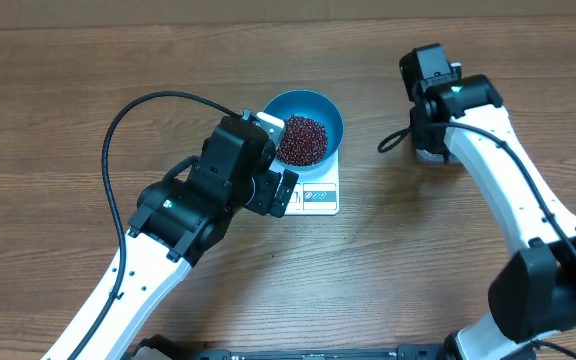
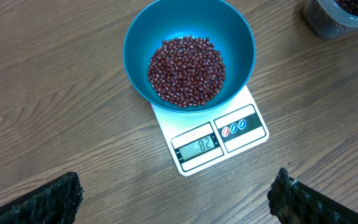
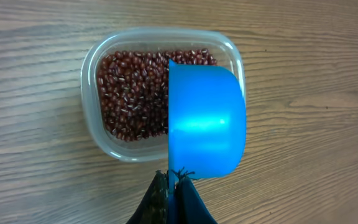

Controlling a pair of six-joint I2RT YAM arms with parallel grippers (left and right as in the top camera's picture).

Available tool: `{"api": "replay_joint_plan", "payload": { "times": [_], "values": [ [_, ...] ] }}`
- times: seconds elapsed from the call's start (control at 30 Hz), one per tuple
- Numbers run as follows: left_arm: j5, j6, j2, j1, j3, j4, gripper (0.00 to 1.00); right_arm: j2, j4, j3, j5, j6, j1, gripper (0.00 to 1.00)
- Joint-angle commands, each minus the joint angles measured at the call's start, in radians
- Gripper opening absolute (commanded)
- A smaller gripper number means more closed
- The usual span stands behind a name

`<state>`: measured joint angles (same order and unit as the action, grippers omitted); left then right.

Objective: Scoop item into bowl and weigh 150g on scale

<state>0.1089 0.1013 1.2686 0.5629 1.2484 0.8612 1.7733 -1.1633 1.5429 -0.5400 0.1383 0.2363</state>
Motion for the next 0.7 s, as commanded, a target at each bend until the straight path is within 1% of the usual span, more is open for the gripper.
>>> {"api": "replay_joint_plan", "payload": {
  "times": [0.0,0.13,0.47,0.67],
  "values": [
    [-0.006,-0.011,-0.01,0.0,0.023,-0.001,0.99,0.027,0.029,0.029,-0.036,0.011,-0.003,0.04],
    [-0.006,-0.011,-0.01,0.0,0.023,-0.001,1.0,0.045,0.062,0.029,-0.034,0.011,-0.016,0.04],
    [-0.006,-0.011,-0.01,0.0,0.023,0.0,0.99,0.085,0.066,0.029,0.028,-0.016,-0.097,0.04],
    [-0.006,-0.008,-0.01,0.0,0.023,-0.001,1.0,0.086,0.09,0.029,0.158,-0.065,-0.114,0.04]
  ]
}}
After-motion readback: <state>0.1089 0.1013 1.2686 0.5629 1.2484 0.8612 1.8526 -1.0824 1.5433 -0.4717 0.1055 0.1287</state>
